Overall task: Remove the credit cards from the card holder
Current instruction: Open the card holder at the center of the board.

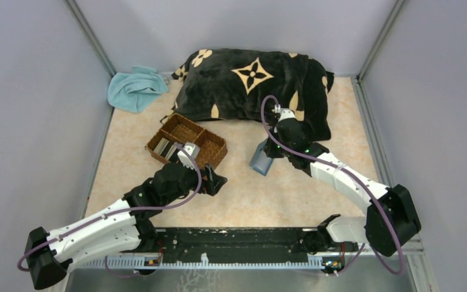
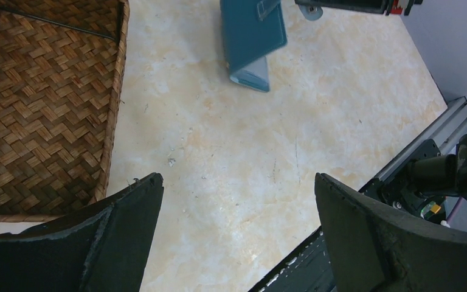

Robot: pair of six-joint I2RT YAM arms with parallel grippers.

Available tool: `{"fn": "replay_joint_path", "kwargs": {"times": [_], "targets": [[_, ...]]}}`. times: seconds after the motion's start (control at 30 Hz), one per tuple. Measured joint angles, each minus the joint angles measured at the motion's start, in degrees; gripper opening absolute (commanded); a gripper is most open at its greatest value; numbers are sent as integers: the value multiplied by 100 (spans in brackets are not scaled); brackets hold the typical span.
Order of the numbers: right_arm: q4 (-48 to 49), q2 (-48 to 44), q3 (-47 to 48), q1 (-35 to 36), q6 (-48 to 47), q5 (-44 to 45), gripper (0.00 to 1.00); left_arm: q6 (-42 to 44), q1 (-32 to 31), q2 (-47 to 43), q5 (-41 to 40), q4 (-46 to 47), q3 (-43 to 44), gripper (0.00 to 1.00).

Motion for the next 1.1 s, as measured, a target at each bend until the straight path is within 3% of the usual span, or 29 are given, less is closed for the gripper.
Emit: {"fn": "replay_joint_path", "kwargs": {"times": [0.23, 0.53, 0.83, 1.1], "targets": [[-352, -317, -356, 271, 48, -42, 0, -24, 0, 37, 195, 90, -57, 100], [-1392, -942, 24, 898, -59, 455, 0, 223, 0, 101, 680, 483, -55, 100], [-2717, -1132, 321, 1331, -11, 1779, 0, 754, 0, -107, 584, 426, 190, 100], [-3283, -1069, 577, 1631, -11, 2210, 0, 675, 0, 267, 533, 291, 509, 100]]}}
